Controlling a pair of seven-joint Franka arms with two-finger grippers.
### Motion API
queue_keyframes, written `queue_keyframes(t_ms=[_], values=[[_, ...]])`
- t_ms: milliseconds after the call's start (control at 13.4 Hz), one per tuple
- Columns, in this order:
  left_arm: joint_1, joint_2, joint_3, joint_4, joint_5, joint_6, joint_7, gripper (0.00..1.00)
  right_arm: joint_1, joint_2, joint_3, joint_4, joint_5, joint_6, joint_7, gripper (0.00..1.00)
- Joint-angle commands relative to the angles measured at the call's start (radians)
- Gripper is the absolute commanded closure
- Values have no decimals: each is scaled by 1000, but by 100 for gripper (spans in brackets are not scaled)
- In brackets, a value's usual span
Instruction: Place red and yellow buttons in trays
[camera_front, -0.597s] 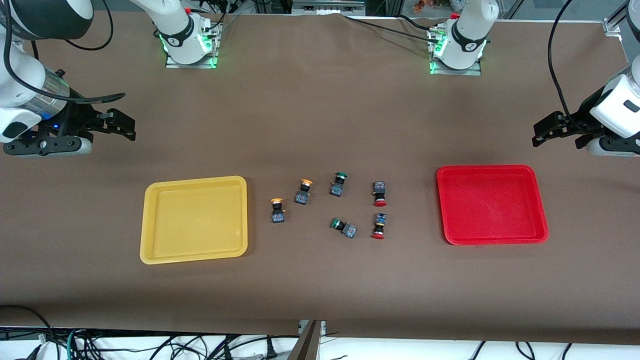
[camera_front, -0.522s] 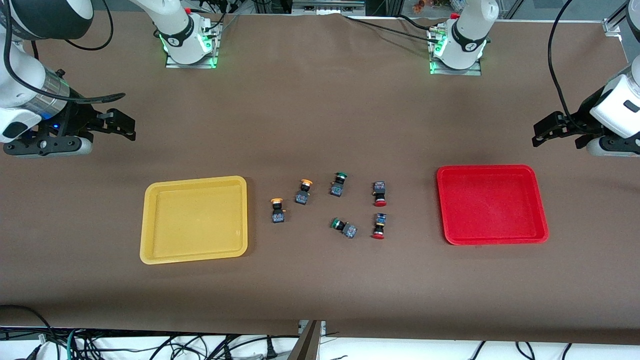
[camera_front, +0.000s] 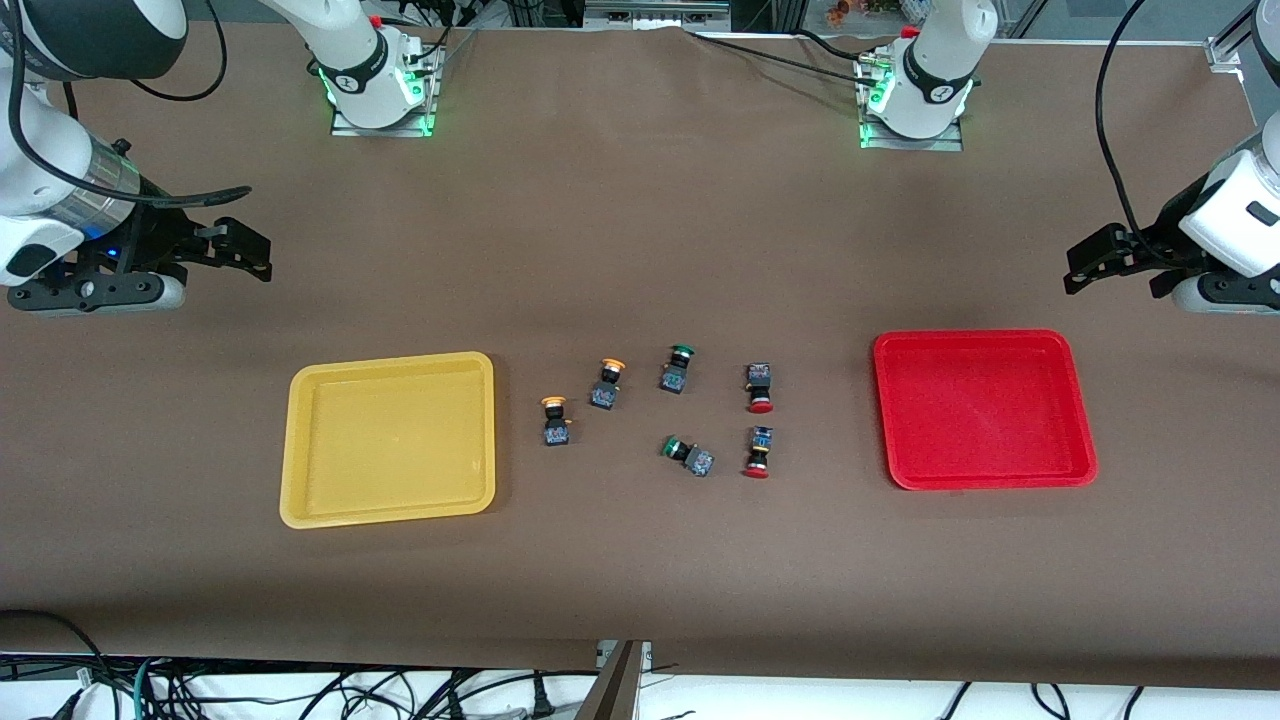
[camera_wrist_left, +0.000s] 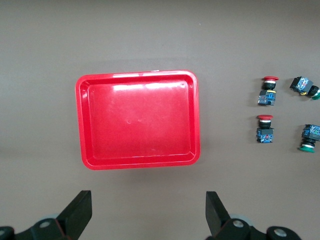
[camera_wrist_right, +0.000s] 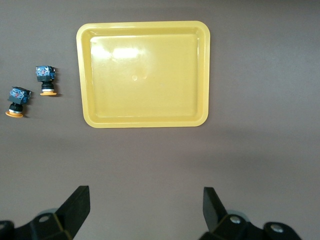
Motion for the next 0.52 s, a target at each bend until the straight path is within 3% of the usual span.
queue_keyframes(t_ms=[0, 448], values=[[2, 12, -3, 24, 10, -8, 19, 0, 3, 7, 3, 16, -18, -6, -14, 0], [-7, 74, -10, 79, 10, 10, 20, 0, 7, 7, 4, 15, -18, -8, -14, 0]])
